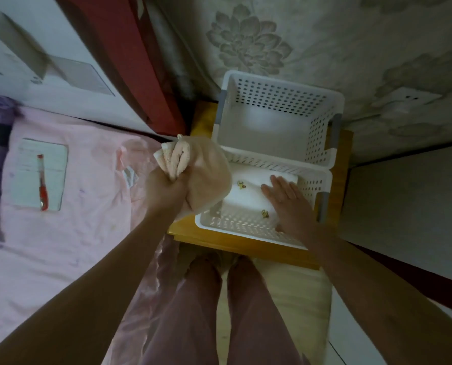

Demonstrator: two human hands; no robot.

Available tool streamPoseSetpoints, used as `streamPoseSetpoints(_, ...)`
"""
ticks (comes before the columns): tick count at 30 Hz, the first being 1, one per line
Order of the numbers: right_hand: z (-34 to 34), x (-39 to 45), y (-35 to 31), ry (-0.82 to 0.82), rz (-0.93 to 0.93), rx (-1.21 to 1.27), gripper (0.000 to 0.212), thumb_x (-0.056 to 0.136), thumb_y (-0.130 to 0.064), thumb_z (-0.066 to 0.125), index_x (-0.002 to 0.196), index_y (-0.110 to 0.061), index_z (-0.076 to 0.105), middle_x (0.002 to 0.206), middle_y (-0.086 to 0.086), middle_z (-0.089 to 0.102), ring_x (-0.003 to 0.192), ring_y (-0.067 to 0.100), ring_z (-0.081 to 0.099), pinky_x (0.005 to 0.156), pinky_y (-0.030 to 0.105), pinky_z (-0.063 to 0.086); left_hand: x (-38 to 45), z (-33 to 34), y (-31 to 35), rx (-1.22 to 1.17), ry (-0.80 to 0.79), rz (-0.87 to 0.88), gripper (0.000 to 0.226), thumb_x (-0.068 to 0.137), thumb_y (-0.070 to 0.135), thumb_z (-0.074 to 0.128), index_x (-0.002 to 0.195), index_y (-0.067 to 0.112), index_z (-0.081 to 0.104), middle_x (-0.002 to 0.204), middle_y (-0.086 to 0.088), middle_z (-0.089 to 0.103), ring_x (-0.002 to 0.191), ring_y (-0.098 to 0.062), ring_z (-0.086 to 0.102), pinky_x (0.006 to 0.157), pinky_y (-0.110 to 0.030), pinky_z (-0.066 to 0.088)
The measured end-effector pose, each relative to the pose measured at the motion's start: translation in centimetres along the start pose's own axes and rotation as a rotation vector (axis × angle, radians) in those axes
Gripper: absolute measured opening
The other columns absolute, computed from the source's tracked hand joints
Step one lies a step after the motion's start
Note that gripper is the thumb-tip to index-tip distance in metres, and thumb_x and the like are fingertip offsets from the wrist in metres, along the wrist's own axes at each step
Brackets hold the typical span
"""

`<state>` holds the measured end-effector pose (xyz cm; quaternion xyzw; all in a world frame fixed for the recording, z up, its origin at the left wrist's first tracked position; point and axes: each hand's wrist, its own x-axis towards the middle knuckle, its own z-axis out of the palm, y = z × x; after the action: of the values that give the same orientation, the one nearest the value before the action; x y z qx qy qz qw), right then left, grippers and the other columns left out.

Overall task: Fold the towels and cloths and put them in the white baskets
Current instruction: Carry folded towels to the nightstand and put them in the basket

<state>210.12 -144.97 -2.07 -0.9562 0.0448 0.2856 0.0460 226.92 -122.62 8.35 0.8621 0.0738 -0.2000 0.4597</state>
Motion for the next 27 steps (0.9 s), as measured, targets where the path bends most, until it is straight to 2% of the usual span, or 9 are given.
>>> streamPoseSetpoints(3, -2.7, 0.3, -0.9, -0.017, 0.047, 0.345, 0.074, 0.09, -0.031, 0.066, 0.151, -0.014, 0.028, 0.158, 0.013, 0.023, 0.146, 0.026, 0.023, 0.118, 0.035, 0.017, -0.2, -0.6, 1.1, -0.107, -0.093, -0.032, 0.011, 0.09, 0.017, 0.063, 0.097, 0.025, 0.062, 0.089, 0.007, 0.067, 0.09, -0.012, 0.064, 0.078, -0.032, 0.052)
streamPoseSetpoints(6, -8.3, -0.7, -2.6, 0.177, 0.261, 1.302, 0.031, 0.095, -0.027, 0.059, 0.124, -0.015, 0.058, 0.127, 0.011, 0.062, 0.117, 0.021, 0.058, 0.1, 0.027, 0.042, -0.8, -1.8, 3.0, -0.278, -0.268, -0.217, 0.032, 0.082, 0.019, 0.072, 0.112, 0.018, 0.061, 0.102, -0.001, 0.068, 0.098, -0.019, 0.064, 0.084, -0.038, 0.054)
streamPoseSetpoints(8, -11.8, -1.2, -4.1, 0.125, 0.36, 1.845, 0.037, 0.091, -0.04, 0.057, 0.122, -0.02, 0.056, 0.128, 0.005, 0.06, 0.123, 0.02, 0.054, 0.11, 0.034, 0.037, -1.4, -2.2, 4.5, -0.358, -0.377, -0.321, 0.039, 0.084, 0.016, 0.07, 0.121, 0.011, 0.058, 0.11, -0.009, 0.068, 0.103, -0.027, 0.064, 0.084, -0.041, 0.055)
streamPoseSetpoints(10, -13.7, -1.8, -4.9, 0.001, 0.375, 2.072, 0.061, 0.079, -0.057, 0.06, 0.129, -0.023, 0.055, 0.131, 0.0, 0.061, 0.126, 0.019, 0.053, 0.112, 0.04, 0.036, -2.4, -2.1, 6.1, -0.384, -0.483, -0.39, 0.036, 0.086, 0.015, 0.066, 0.121, 0.01, 0.059, 0.108, -0.01, 0.069, 0.099, -0.027, 0.066, 0.078, -0.039, 0.056)
streamPoseSetpoints(12, -14.8, -2.7, -5.3, -0.081, 0.343, 2.189, 0.061, 0.078, -0.055, 0.063, 0.128, -0.02, 0.059, 0.126, 0.004, 0.065, 0.119, 0.022, 0.06, 0.105, 0.045, 0.044, -3.3, -1.4, 7.3, -0.399, -0.579, -0.422, 0.026, 0.087, 0.017, 0.065, 0.113, 0.014, 0.062, 0.099, -0.006, 0.072, 0.091, -0.023, 0.068, 0.072, -0.036, 0.056)
streamPoseSetpoints(17, -14.9, -4.3, -4.2, 0.088, 0.456, 2.178, 0.05, 0.081, -0.041, 0.07, 0.119, -0.01, 0.065, 0.11, 0.008, 0.072, 0.105, 0.026, 0.068, 0.091, 0.043, 0.054, -4.1, 1.1, 8.9, -0.33, -0.58, -0.318, 0.025, 0.085, 0.035, 0.069, 0.106, 0.025, 0.062, 0.102, -0.001, 0.071, 0.093, -0.016, 0.068, 0.073, -0.031, 0.056)
streamPoseSetpoints(22, -12.8, -5.3, -4.3, 0.246, 0.519, 1.869, 0.031, 0.091, -0.032, 0.065, 0.118, -0.02, 0.057, 0.103, -0.007, 0.067, 0.089, 0.008, 0.066, 0.063, 0.018, 0.054, -3.9, 4.4, 7.1, -0.105, -0.379, -0.142, 0.039, 0.089, 0.056, 0.057, 0.095, 0.018, 0.064, 0.094, -0.003, 0.07, 0.088, -0.02, 0.066, 0.079, -0.033, 0.055)
streamPoseSetpoints(25, -10.1, -4.7, -5.3, 0.348, 0.647, 1.654, 0.043, 0.094, -0.038, 0.058, 0.13, -0.015, 0.048, 0.11, -0.004, 0.059, 0.101, 0.017, 0.06, 0.074, 0.025, 0.05, -4.6, 6.5, 5.2, 0.056, -0.298, -0.028, 0.035, 0.099, 0.047, 0.042, 0.102, 0.014, 0.055, 0.085, 0.004, 0.058, 0.078, -0.01, 0.056, 0.064, -0.021, 0.042)
streamPoseSetpoints(27, -8.6, -4.3, -5.6, 0.42, 0.686, 1.545, 0.04, 0.099, -0.037, 0.05, 0.13, -0.012, 0.045, 0.099, -0.008, 0.057, 0.099, 0.019, 0.059, 0.076, 0.027, 0.046, -4.9, 8.0, 3.6, 0.115, -0.259, 0.014, 0.042, 0.101, 0.047, 0.034, 0.115, 0.013, 0.055, 0.088, 0.006, 0.058, 0.082, -0.011, 0.057, 0.067, -0.024, 0.042)
